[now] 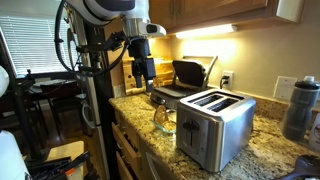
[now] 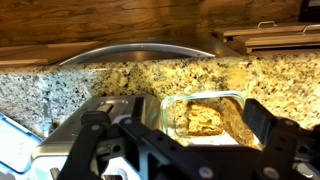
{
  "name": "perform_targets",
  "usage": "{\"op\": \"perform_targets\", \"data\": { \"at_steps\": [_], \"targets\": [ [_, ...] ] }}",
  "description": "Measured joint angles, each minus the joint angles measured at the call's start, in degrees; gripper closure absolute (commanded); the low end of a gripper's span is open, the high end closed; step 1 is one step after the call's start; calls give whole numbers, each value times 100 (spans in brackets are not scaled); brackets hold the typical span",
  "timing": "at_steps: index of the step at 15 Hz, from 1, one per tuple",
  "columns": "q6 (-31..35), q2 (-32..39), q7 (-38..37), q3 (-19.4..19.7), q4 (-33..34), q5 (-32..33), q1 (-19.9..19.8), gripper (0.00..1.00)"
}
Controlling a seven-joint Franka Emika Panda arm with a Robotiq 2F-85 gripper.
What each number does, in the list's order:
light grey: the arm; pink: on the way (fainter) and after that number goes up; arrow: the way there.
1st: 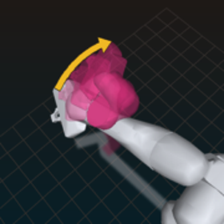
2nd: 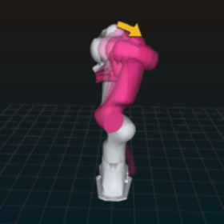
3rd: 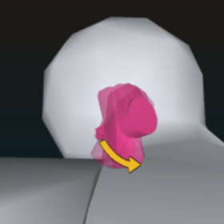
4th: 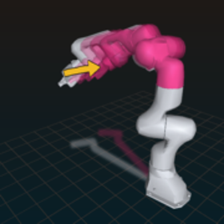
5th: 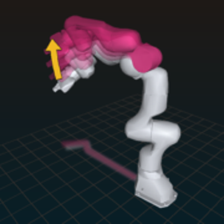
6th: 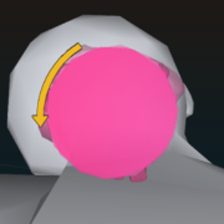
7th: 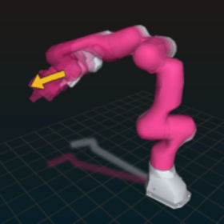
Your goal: Put the slice of bread on the left side of the toaster and push the lever down
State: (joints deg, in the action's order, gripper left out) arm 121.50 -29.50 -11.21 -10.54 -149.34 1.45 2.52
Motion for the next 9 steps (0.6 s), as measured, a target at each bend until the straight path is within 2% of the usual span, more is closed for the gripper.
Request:
{"op": "perform_targets", "data": {
  "at_steps": [5, 9],
  "targets": [
    [64, 111, 0, -27, 1, -4, 27, 0],
    [555, 516, -3, -83, 41, -7, 90, 0]
  ]
}}
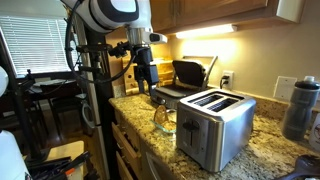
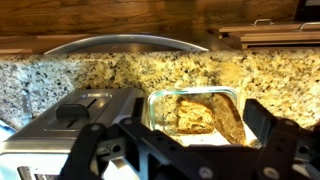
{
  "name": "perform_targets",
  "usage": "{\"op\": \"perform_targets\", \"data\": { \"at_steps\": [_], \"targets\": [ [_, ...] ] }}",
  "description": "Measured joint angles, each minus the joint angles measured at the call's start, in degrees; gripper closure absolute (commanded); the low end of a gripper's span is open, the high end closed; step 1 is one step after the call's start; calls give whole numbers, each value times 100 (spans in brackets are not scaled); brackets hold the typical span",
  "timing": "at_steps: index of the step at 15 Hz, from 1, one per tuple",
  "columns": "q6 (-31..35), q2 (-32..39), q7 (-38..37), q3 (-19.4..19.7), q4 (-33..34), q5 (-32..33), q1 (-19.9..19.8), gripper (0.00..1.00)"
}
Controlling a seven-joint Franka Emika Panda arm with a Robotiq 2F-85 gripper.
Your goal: Put the slice of bread on the left side of the toaster and push the lever down
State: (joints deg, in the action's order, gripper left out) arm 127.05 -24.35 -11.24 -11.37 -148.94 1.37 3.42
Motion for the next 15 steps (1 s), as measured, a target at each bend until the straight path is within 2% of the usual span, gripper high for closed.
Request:
{"op": "perform_targets", "data": {
  "at_steps": [6, 15],
  "targets": [
    [718, 966, -98, -66, 341, 0, 63, 0],
    [809, 1991, -246, -77, 1139, 0, 216, 0]
  ]
}}
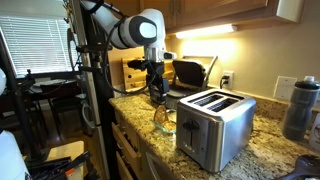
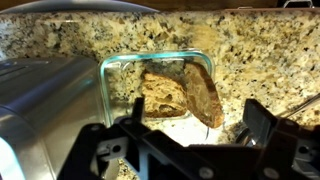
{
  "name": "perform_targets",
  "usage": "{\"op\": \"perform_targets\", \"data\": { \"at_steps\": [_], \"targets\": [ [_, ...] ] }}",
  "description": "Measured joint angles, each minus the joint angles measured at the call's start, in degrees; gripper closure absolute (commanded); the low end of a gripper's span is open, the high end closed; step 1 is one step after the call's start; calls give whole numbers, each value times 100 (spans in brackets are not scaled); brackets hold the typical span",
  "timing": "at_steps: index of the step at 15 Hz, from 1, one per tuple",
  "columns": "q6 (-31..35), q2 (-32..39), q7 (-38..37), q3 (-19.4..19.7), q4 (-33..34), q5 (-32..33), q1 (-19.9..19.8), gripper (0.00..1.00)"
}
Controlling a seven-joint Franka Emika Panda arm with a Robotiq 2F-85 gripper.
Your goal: Put the slice of bread on the left side of the toaster and push the lever down
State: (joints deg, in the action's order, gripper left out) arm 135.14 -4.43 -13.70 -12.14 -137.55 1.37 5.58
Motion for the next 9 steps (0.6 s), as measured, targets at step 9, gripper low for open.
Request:
{"op": "perform_targets", "data": {
  "at_steps": [9],
  "targets": [
    [11, 596, -113, -14, 308, -145, 269, 0]
  ]
}}
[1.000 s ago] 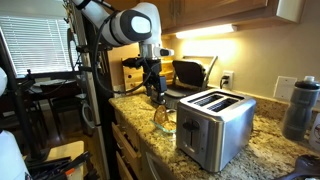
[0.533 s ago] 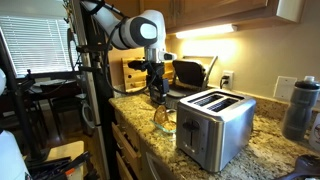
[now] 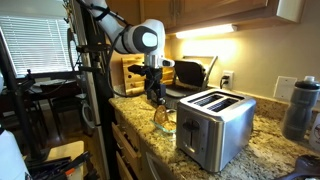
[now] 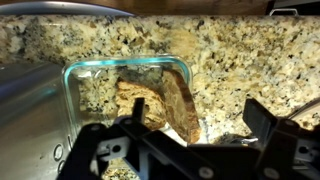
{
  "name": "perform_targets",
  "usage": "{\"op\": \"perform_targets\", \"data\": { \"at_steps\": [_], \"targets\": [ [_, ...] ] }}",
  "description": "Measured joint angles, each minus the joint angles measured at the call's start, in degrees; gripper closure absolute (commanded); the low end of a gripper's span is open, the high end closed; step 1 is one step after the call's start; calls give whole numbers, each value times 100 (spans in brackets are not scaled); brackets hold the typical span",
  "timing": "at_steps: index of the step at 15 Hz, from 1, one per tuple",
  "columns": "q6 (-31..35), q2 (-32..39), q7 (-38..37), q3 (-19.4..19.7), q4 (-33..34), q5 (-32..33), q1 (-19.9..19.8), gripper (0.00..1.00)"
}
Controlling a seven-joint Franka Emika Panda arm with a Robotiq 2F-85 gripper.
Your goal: Put the slice of bread on the left side of the toaster and push the lever down
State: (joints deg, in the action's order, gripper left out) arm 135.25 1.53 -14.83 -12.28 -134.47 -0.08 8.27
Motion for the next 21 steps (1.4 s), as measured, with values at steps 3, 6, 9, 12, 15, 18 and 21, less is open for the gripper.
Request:
{"op": "perform_targets", "data": {
  "at_steps": [3, 6, 9, 12, 15, 18, 21],
  "targets": [
    [90, 183, -5, -3, 71, -5, 65, 0],
    [299, 391, -5, -2, 116, -4, 95, 0],
    [555, 599, -4, 2, 154, 2, 99, 0],
    [808, 800, -4, 32, 202, 43, 102, 0],
    [943, 978, -2, 94, 279, 103, 104, 33],
    [1018, 1087, 2, 180, 362, 170, 105, 53],
    [1027, 1114, 4, 271, 435, 200, 105, 74]
  ]
}}
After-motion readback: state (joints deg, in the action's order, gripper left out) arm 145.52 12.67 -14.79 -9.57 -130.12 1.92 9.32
